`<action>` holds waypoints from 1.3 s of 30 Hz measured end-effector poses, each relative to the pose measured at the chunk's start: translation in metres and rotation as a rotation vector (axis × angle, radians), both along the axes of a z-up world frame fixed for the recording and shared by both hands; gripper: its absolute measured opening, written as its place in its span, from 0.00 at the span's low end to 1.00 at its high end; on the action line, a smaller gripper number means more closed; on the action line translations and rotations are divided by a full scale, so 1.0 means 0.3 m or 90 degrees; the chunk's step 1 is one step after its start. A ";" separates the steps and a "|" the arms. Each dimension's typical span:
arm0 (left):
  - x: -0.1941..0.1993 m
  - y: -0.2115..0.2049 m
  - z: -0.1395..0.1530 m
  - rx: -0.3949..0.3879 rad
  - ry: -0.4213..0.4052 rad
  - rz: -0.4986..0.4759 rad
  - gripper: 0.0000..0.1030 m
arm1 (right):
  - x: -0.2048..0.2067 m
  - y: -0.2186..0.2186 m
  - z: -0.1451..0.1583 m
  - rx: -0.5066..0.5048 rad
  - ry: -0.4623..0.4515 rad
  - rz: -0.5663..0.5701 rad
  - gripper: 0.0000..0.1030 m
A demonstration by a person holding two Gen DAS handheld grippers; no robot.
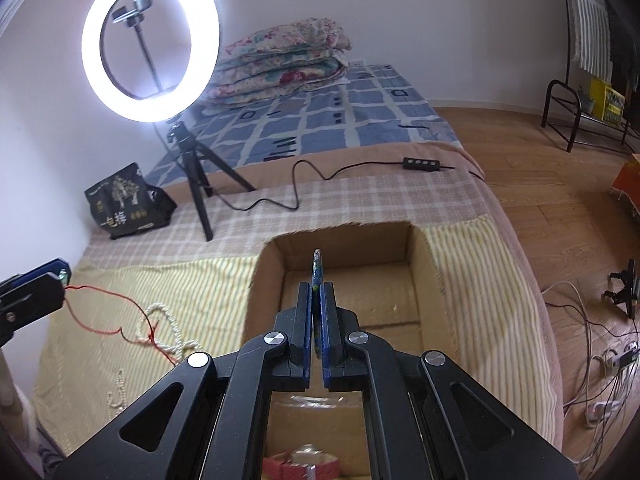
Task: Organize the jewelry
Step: 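Carry the jade pendant and blue bangle over the cardboard box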
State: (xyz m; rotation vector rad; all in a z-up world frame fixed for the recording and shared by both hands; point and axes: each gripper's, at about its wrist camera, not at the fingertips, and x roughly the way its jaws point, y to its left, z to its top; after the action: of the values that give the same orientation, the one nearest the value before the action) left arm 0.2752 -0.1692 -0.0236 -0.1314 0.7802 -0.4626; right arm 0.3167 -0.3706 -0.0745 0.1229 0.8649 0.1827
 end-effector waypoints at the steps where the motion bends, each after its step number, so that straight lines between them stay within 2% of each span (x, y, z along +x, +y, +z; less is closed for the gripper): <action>1: 0.006 -0.020 0.004 -0.002 -0.001 -0.004 0.31 | 0.004 -0.011 -0.005 0.004 0.001 -0.003 0.02; 9: 0.048 -0.157 -0.036 0.001 0.018 -0.038 0.31 | 0.053 -0.078 -0.070 0.018 0.016 -0.019 0.02; 22: 0.061 -0.253 -0.217 0.069 0.060 -0.057 0.31 | 0.098 -0.107 -0.139 0.027 0.028 -0.025 0.02; 34: 0.049 -0.244 -0.220 0.072 0.064 -0.056 0.31 | 0.099 -0.108 -0.122 0.024 0.020 -0.032 0.03; 36: 0.045 -0.239 -0.217 0.074 0.064 -0.054 0.32 | 0.098 -0.108 -0.117 0.017 0.020 -0.037 0.06; 38: 0.043 -0.235 -0.215 0.073 0.067 -0.056 0.32 | 0.097 -0.112 -0.111 0.014 0.018 -0.045 0.27; 39: 0.041 -0.235 -0.211 0.075 0.066 -0.056 0.32 | 0.094 -0.115 -0.107 0.015 0.015 -0.049 0.31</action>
State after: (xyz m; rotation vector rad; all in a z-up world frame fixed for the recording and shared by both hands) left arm 0.2875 -0.2398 -0.0869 -0.0116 0.9153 -0.4953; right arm 0.3449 -0.4052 -0.1067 0.1799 0.8799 0.1196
